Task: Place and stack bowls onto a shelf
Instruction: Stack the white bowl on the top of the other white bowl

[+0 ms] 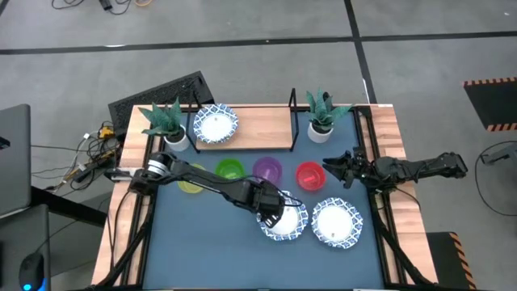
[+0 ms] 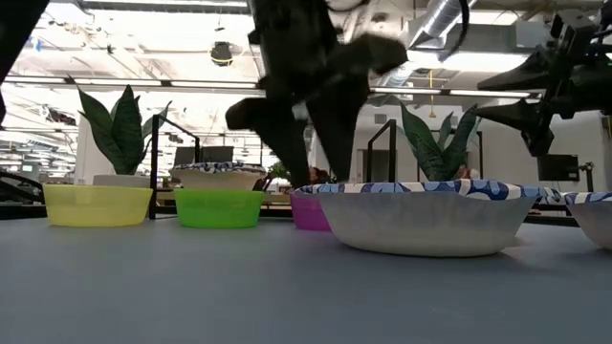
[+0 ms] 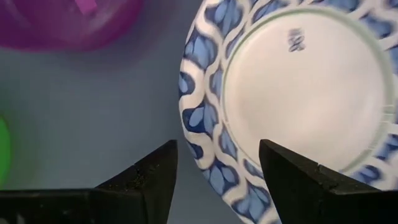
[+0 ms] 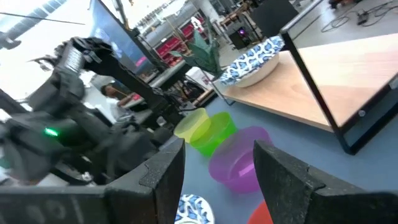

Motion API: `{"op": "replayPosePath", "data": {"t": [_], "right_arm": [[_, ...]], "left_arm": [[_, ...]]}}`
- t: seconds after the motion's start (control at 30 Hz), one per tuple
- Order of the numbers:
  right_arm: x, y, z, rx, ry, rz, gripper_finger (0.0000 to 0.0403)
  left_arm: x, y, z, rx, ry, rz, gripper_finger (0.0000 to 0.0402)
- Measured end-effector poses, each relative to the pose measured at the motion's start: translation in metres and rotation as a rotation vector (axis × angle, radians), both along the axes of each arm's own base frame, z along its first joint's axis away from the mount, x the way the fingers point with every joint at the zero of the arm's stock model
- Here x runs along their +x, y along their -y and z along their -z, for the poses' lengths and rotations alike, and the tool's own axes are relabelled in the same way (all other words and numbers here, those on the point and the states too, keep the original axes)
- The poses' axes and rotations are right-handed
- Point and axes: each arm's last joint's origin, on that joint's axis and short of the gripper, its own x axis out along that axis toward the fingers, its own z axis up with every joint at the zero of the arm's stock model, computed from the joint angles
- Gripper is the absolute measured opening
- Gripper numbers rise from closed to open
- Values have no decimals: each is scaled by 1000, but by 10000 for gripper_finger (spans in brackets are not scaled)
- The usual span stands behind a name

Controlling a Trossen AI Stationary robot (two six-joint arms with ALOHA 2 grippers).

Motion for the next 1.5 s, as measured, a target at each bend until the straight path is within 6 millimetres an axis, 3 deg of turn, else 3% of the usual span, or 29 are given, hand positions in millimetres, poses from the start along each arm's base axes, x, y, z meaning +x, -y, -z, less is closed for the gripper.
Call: {"op": "replayPosePath", "data": {"t": [0.43,0.7,0.9,1.0,1.2,1.5], "right_arm": [[1,0,0,0,-5,-4,215],[1,0,0,0,-5,-4,215],[1,0,0,1,3,-4,215],[1,0,0,1,5,-4,215],[1,0,0,1,5,-7,215],[1,-1,0,2,4,-21,215]], "left_arm": [[4,-10,8,19,-10,-25,203],[11,-13,26,-22,-38,39,119],[14,-11,28,-59,-32,77,45],[16,-11,22,-64,-22,82,10],[22,-8,-4,-97,-2,105,2],[9,-15,-68,-4,-122,67,0]]}}
